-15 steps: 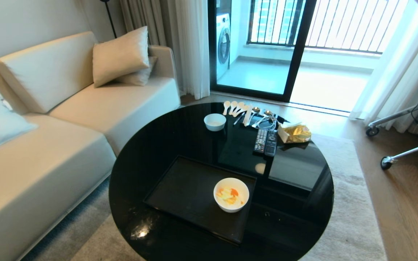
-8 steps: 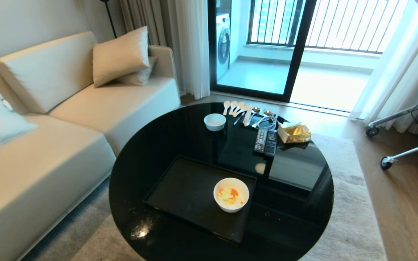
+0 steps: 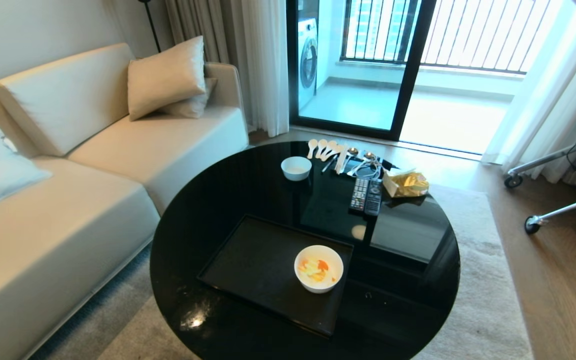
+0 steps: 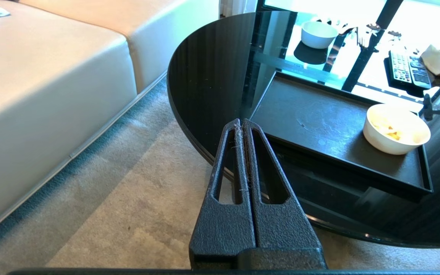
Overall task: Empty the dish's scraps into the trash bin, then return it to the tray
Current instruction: Pick up the bowl with leftover food
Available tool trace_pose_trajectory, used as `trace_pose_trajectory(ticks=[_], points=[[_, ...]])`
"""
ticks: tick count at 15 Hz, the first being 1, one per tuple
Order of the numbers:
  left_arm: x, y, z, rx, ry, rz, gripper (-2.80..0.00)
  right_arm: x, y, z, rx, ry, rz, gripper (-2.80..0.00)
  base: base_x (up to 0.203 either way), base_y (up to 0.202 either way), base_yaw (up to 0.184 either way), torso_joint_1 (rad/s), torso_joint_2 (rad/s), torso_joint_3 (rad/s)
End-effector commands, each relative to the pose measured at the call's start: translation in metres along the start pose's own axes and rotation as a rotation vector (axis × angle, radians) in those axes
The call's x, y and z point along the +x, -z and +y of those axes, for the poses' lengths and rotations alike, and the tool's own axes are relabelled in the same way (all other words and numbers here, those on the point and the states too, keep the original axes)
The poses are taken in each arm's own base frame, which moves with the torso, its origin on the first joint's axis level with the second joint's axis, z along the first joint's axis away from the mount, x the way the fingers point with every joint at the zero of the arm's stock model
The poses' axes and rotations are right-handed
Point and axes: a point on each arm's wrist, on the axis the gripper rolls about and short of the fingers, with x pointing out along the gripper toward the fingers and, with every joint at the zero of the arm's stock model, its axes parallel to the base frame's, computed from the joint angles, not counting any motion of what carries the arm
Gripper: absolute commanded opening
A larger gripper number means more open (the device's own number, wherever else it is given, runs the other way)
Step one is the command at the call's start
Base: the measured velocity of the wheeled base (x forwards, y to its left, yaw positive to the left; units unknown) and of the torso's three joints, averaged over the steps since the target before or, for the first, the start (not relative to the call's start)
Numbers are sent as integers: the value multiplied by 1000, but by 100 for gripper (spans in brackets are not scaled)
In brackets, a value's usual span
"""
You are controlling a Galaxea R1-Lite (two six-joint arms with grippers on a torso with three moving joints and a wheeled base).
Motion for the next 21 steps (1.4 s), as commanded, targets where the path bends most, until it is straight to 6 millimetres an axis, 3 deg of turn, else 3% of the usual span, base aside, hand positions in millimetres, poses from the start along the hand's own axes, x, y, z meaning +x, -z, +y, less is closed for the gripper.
trace_pose_trajectory(ticks=[1, 3, 6, 13, 17, 21], points=[[0, 0, 0, -1, 0, -1, -280, 67, -15, -11, -13, -238, 83, -280, 0, 0, 0, 0, 0, 0], [0, 0, 0, -1, 0, -1, -280, 112, -27, 5, -74, -367, 57, -280, 0, 0, 0, 0, 0, 0], [0, 0, 0, -1, 0, -1, -280, 179, -41, 40, -138, -414, 31, -280, 0, 0, 0, 0, 0, 0], [0, 0, 0, -1, 0, -1, -280, 307, -64, 133, -19, -306, 105, -280, 0, 0, 0, 0, 0, 0], [0, 0, 0, -1, 0, -1, -280, 349, -54, 157, 152, -112, 186, -280, 0, 0, 0, 0, 0, 0], [0, 0, 0, -1, 0, -1, -280, 364, -41, 134, 291, -2, 259, -280, 0, 0, 0, 0, 0, 0]])
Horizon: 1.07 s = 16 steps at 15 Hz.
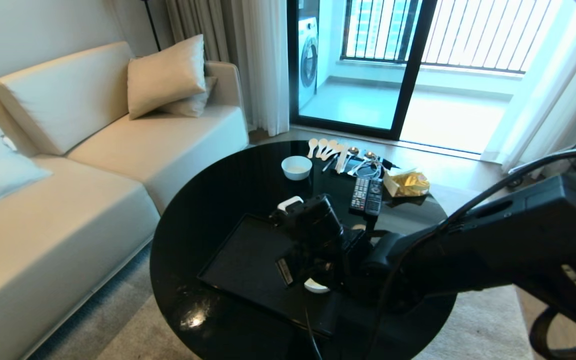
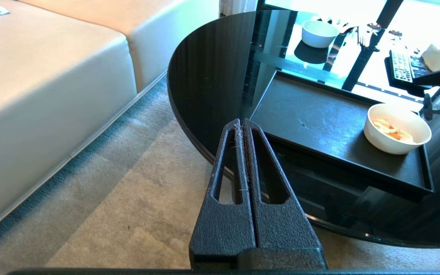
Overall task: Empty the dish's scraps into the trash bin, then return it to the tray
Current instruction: Pick up the bowl with leftover food
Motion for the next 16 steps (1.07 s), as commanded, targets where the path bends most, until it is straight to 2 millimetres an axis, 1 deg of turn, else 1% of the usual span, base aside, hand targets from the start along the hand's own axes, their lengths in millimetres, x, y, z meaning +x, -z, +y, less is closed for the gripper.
trace_pose_trajectory(ticks=[1, 3, 4, 6, 7, 9, 12, 14, 16], points=[[0, 0, 0, -1, -1, -1, -280, 13, 0, -21, 40, 50, 22, -280, 0, 0, 0, 0, 0, 0], [0, 0, 0, -1, -1, -1, -280, 18, -4, -46, 71, 100, 36, -280, 0, 0, 0, 0, 0, 0], [0, 0, 0, -1, -1, -1, -280, 19, -2, -57, 79, 123, 71, -280, 0, 0, 0, 0, 0, 0], [0, 0, 0, -1, -1, -1, -280, 17, 5, -69, 83, 148, 161, -280, 0, 0, 0, 0, 0, 0], [0, 0, 0, -1, -1, -1, -280, 17, 4, -73, 104, 159, 179, 0, 0, 0, 0, 0, 0, 0], [0, 0, 0, -1, -1, -1, -280, 16, 8, -82, 109, 185, 254, 0, 0, 0, 0, 0, 0, 0], [0, 0, 0, -1, -1, -1, -280, 20, 12, -98, 122, 231, 291, 0, 0, 0, 0, 0, 0, 0], [0, 0, 0, -1, -1, -1, -280, 26, 17, -101, 121, 240, 312, 0, 0, 0, 0, 0, 0, 0], [0, 0, 0, -1, -1, -1, -280, 32, 25, -100, 111, 239, 346, 0, 0, 0, 0, 0, 0, 0]])
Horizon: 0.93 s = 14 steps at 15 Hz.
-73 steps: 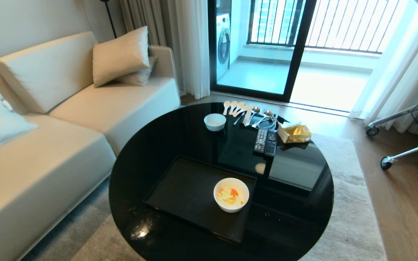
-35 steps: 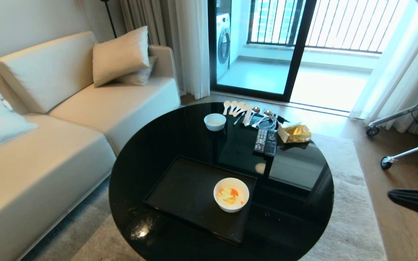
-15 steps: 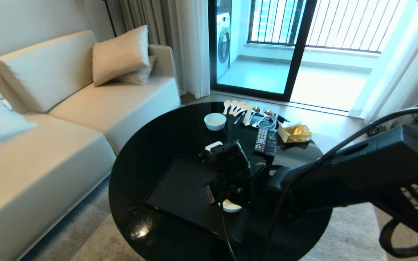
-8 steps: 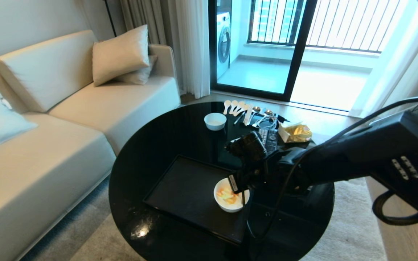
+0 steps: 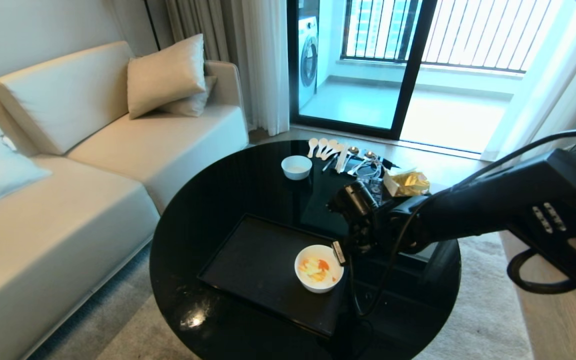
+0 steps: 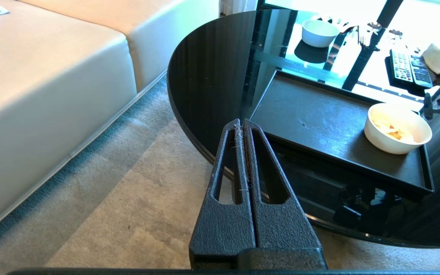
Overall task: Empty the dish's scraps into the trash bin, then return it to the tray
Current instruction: Pick up the bowl with leftover food
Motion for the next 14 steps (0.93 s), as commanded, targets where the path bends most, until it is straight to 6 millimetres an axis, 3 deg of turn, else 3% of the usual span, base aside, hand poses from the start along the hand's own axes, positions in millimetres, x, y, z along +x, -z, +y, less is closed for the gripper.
trace_pose_trajectory(ticks=[1, 9, 14], points=[[0, 0, 0, -1, -1, -1, -280, 12, 8, 3, -15, 7, 36, 0, 0, 0, 0, 0, 0, 0], [0, 0, 0, -1, -1, -1, -280, 45, 27, 16, -47, 26, 96, 0, 0, 0, 0, 0, 0, 0], [0, 0, 0, -1, -1, -1, -280, 62, 17, 27, -40, 18, 64, 0, 0, 0, 0, 0, 0, 0]])
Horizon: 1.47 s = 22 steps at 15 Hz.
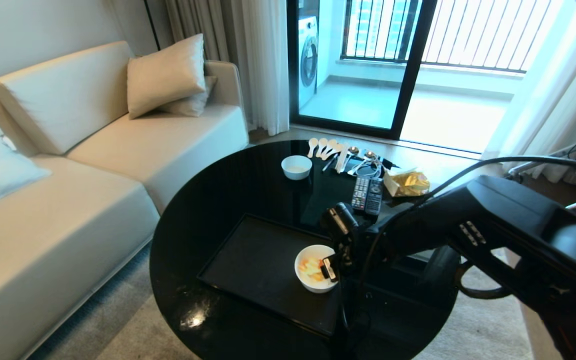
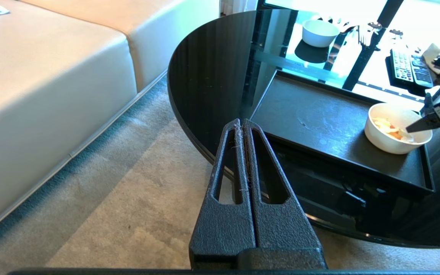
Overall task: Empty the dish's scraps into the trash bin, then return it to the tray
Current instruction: Pick up the bowl with leftover food
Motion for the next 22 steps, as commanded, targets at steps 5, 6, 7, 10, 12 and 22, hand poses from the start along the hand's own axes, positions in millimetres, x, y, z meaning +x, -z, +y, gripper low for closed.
trace_pose_trajectory(ticks=[5, 6, 7, 10, 12, 22], points=[[0, 0, 0, -1, 0, -1, -280, 18, -4, 6, 19, 0, -11, 0, 0, 0, 0, 0, 0, 0], [0, 0, 0, -1, 0, -1, -280, 20, -4, 5, 21, 2, -9, 0, 0, 0, 0, 0, 0, 0], [0, 0, 0, -1, 0, -1, -280, 21, -4, 3, 26, 5, -9, 0, 0, 0, 0, 0, 0, 0], [0, 0, 0, -1, 0, -1, -280, 22, -7, -9, 51, 19, -9, 0, 0, 0, 0, 0, 0, 0], [0, 0, 0, -1, 0, -1, -280, 20, -11, -18, 70, 27, -16, 0, 0, 0, 0, 0, 0, 0], [0, 0, 0, -1, 0, -1, -280, 36, -2, -24, 74, 45, 23, 0, 0, 0, 0, 0, 0, 0]])
